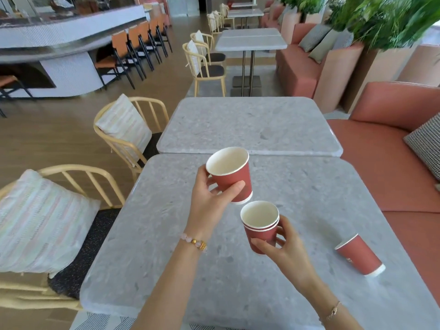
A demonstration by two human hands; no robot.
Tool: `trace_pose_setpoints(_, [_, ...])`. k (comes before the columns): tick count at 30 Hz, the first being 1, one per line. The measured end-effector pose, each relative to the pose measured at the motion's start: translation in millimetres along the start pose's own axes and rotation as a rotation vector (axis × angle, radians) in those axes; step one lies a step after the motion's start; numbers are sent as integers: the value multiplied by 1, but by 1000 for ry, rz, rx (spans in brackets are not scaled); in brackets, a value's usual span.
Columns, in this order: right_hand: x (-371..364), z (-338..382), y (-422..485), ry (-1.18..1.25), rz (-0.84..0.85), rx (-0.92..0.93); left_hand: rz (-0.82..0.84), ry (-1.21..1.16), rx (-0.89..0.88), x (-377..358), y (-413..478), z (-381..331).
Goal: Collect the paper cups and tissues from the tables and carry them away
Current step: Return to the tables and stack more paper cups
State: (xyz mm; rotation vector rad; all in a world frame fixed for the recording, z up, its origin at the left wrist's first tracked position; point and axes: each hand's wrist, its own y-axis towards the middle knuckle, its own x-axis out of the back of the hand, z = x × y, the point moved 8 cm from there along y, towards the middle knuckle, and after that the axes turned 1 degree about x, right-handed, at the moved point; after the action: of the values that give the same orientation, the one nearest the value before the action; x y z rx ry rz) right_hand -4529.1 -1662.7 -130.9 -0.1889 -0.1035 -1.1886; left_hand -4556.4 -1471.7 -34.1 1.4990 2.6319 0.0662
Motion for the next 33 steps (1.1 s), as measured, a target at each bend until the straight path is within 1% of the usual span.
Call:
trace_pose_setpoints(6, [-2,10,6,-8,25,45,95,117,83,-25,-12,21])
trace_pose_setpoints(14, [-5,17,12,8,19,74,165,260,112,-36,-17,34])
trace_pose_setpoints(20, [-1,19,14,38,5,89,242,186,182,-44,-21,47])
trace_pose_setpoints(28, [12,20,18,43,-53,92,290,302,132,-40,-21,44])
trace_pose_setpoints(30, [16,21,20,37,-70,97,267,349,65,-35,-19,37])
trace_pose_setpoints(33, [24,22,22,25,-99,108,202,525,-128,-25,-16,21])
